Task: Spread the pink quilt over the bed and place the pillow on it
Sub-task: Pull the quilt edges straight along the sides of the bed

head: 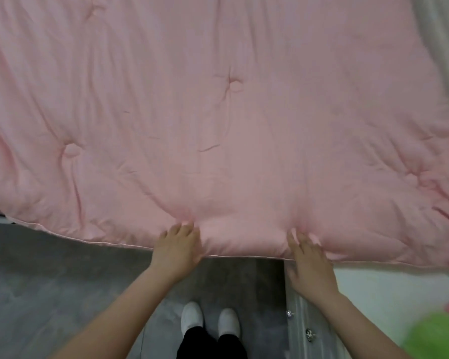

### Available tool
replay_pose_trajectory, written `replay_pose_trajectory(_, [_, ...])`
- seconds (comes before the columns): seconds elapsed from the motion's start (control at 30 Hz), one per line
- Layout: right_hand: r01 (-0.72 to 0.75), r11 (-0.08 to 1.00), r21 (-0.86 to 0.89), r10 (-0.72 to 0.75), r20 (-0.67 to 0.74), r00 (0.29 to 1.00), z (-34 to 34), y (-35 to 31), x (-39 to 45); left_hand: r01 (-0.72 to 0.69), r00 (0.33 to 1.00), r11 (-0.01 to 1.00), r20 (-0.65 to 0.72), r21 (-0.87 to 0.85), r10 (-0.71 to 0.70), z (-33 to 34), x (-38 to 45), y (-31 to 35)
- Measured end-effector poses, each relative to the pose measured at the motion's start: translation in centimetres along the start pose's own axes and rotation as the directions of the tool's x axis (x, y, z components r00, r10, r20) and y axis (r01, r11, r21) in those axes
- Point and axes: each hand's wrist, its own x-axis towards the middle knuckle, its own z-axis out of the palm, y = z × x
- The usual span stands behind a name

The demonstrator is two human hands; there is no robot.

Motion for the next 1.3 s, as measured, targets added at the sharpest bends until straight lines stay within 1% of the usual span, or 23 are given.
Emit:
replay_pose_trajectory(0.03, [0.018, 0.998, 0.061, -0.019, 0.016, 1.0, -0.4, 0.1, -0.4, 0.009, 0.999, 1.0, 0.041, -0.029, -0.008, -0.9, -0.1, 0.8])
replay_pose_trajectory(0.1, [-0.025, 0.977, 0.214, 0.015, 0.044, 0.999, -1.6, 0.0, -0.6, 0.001, 0.998, 0.996, 0.058, -0.086, 0.004, -2.5, -0.2, 1.4])
replay_pose_trajectory(0.13, [-0.043, 0.959, 0.28, 0.032, 0.045, 0.998, -2.4, -0.1, -0.8, -0.012, 0.999, 0.994, 0.045, -0.112, 0.017, -3.8, -0.3, 1.5])
replay_pose_trajectory(0.2, [-0.052, 0.938, 0.343, 0.04, 0.045, 0.998, -3.8, -0.6, -1.1, -0.04, 0.998, 0.994, -0.045, -0.104, 0.036, -6.4, -0.7, 0.9])
replay_pose_trajectory(0.27, [-0.066, 0.946, 0.316, 0.055, 0.045, 0.998, -5.4, -1.3, -1.6, 0.01, 0.998, 0.992, -0.055, -0.122, -0.017, -9.2, -1.3, -0.2])
replay_pose_trajectory(0.33, [-0.068, 0.981, 0.18, 0.059, 0.056, 0.997, -7.8, -2.6, -2.5, 0.103, 0.994, 0.98, -0.026, -0.17, -0.109, -12.2, -2.2, -1.9])
replay_pose_trajectory(0.4, [-0.02, 0.998, 0.06, 0.017, 0.053, 0.998, -11.3, -4.4, -3.4, 0.16, 0.985, 0.966, -0.028, -0.202, -0.17, -15.5, -4.1, -3.7])
replay_pose_trajectory(0.47, [0.042, 0.998, 0.045, -0.042, 0.0, 0.999, -15.3, -6.6, -4.4, 0.192, 0.975, 0.952, -0.067, -0.24, -0.213, -18.5, -6.8, -5.7])
replay_pose_trajectory(0.53, [0.097, 0.991, 0.091, -0.088, -0.099, 0.991, -19.3, -8.9, -4.9, 0.222, 0.961, 0.94, -0.104, -0.259, -0.256, -21.3, -9.7, -7.9])
replay_pose_trajectory(0.6, [0.157, 0.98, 0.118, -0.135, -0.182, 0.974, -22.9, -11.9, -5.2, 0.259, 0.945, 0.94, -0.141, -0.222, -0.294, -23.5, -12.8, -10.8])
replay_pose_trajectory(0.63, [0.183, 0.976, 0.116, -0.157, -0.201, 0.967, -24.4, -13.4, -5.3, 0.281, 0.937, 0.936, -0.151, -0.214, -0.316, -24.3, -14.3, -12.2])
replay_pose_trajectory(0.73, [0.293, 0.953, 0.075, -0.267, -0.244, 0.932, -27.9, -19.9, -5.1, 0.398, 0.882, 0.886, -0.165, -0.237, -0.441, -26.6, -19.7, -18.1])
replay_pose_trajectory(0.83, [0.402, 0.915, 0.04, -0.38, -0.255, 0.889, -29.5, -27.1, -5.1, 0.511, 0.82, 0.819, -0.138, -0.261, -0.555, -27.4, -24.8, -23.7])
replay_pose_trajectory(0.93, [0.49, 0.872, -0.008, -0.477, -0.242, 0.845, -29.8, -35.1, -5.4, 0.568, 0.772, 0.767, -0.129, -0.3, -0.622, -27.3, -29.6, -29.4])
replay_pose_trajectory(1.03, [0.532, 0.845, -0.052, -0.53, -0.206, 0.823, -28.9, -42.8, -5.8, 0.6, 0.738, 0.737, -0.141, -0.312, -0.66, -26.8, -33.8, -34.9])
replay_pose_trajectory(1.13, [0.567, 0.817, -0.104, -0.577, -0.154, 0.802, -27.0, -52.6, -6.2, 0.636, 0.689, 0.699, -0.166, -0.327, -0.705, -24.6, -38.3, -41.9])
replay_pose_trajectory(1.17, [0.569, 0.813, -0.124, -0.581, -0.13, 0.803, -25.9, -55.9, -6.2, 0.65, 0.679, 0.688, -0.158, -0.324, -0.717, -23.7, -39.6, -44.2])
replay_pose_trajectory(1.23, [0.559, 0.808, -0.187, -0.58, -0.079, 0.811, -24.2, -60.0, -6.6, 0.674, 0.675, 0.684, -0.142, -0.279, -0.724, -22.8, -40.6, -47.0])
replay_pose_trajectory(1.3, [0.572, 0.773, -0.276, -0.602, -0.031, 0.798, -21.8, -64.4, -6.9, 0.69, 0.66, 0.67, -0.14, -0.274, -0.738, -22.2, -41.3, -50.1])
